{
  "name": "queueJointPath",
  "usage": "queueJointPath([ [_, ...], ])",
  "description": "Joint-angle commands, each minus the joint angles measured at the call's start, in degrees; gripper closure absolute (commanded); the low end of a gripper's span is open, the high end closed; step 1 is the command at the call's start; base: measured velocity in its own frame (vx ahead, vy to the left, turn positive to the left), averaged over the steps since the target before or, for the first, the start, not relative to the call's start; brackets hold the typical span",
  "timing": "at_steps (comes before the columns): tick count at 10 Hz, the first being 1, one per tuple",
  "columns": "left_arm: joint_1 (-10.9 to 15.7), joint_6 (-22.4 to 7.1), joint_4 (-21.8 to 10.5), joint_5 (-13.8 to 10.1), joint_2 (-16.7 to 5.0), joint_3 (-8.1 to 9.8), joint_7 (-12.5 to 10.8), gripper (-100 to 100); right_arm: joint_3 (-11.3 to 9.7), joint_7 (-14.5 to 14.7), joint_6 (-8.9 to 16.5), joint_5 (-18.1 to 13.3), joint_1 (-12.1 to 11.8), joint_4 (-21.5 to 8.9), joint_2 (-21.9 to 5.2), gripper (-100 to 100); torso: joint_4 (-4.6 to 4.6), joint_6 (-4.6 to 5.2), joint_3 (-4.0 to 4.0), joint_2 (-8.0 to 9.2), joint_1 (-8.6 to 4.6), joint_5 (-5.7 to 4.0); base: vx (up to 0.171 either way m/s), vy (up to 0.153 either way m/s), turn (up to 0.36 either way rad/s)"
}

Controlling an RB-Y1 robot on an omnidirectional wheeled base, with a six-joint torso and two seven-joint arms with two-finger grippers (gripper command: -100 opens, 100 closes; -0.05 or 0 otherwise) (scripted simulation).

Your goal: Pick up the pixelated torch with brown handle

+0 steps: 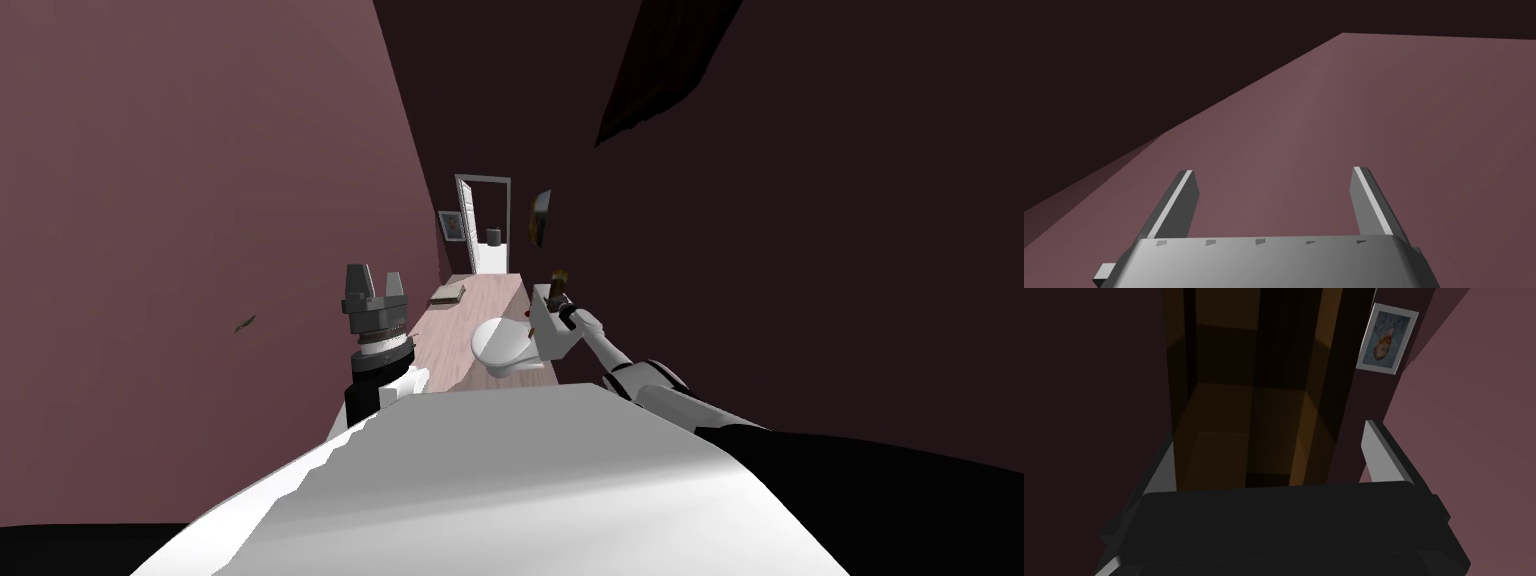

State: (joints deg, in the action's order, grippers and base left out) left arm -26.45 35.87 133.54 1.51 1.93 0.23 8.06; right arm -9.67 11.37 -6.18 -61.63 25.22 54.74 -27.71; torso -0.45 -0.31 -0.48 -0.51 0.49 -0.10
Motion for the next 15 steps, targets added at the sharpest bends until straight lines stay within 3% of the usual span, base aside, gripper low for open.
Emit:
queueJointPath([
  [1,0.0,0.0,0.0,0.0,0.0,0.0,0.0,0,-0.84,2.86,-0.91,2.86,0.75,-1.85,-0.53,-100,0.0,0.0,0.0,0.0,0.0,0.0,0.0,0.038,-0.016],
  [3,0.0,0.0,0.0,0.0,-0.01,0.01,0.0,0,-0.84,3.66,-0.91,6.35,0.75,-1.85,-0.53,-100,-0.05,-0.05,-0.05,-0.05,-0.23,-0.08,0.0,-0.006,0.004],
  [4,0.0,0.0,0.0,0.0,-0.01,0.01,0.0,0,0.07,6.34,-3.76,8.08,1.49,-4.68,-2.95,-100,-0.05,-0.04,-0.05,-0.05,-0.29,-0.1,-0.013,0.073,0.134],
  [5,0.0,0.0,0.0,0.0,0.0,0.0,0.0,0,0.07,7.91,-5.12,9.76,1.49,-6.05,-2.95,-100,-0.07,-0.06,-0.07,-0.06,-0.08,-0.07,0.001,0.099,0.045],
  [8,0.0,0.0,0.0,0.0,-0.01,0.01,0.0,0,0.07,10.19,-5.12,14.77,1.49,-6.05,-2.95,-100,-0.1,-0.08,-0.12,-0.14,-0.19,-0.09,0.007,0.018,-0.008],
  [9,0.0,0.0,0.0,0.0,-0.01,0.01,0.0,0,0.98,12.63,-7.91,16.66,2.24,-8.84,-5.37,-100,-0.09,-0.08,-0.11,-0.13,-0.27,-0.11,-0.002,0.067,0.146],
  [10,0.0,0.0,0.0,0.0,0.0,0.0,0.0,0,0.98,14.24,-9.33,18.37,2.24,-10.25,-5.37,-100,-0.09,-0.11,-0.12,-0.16,-0.09,-0.08,0.01,0.095,0.043],
  [13,0.0,0.0,0.0,0.0,-0.01,0.01,0.0,0,0.98,16.73,-9.33,23.06,2.24,-10.25,-5.37,-100,-0.11,-0.14,-0.12,-0.12,-0.13,-0.1,0.002,0.018,-0.01],
  [14,0.0,0.0,0.0,0.0,-0.01,0.01,0.0,0,1.89,19.36,-12.16,25.05,2.98,-13.04,-7.79,-100,-0.11,-0.13,-0.1,-0.1,-0.21,-0.12,-0.001,0.071,0.124],
  [15,0.0,0.0,0.0,0.0,0.0,0.0,0.0,0,1.89,21.2,-13.55,26.72,2.98,-14.45,-7.79,-100,-0.1,-0.16,-0.11,-0.12,0.01,-0.07,-0.004,0.091,0.055],
])
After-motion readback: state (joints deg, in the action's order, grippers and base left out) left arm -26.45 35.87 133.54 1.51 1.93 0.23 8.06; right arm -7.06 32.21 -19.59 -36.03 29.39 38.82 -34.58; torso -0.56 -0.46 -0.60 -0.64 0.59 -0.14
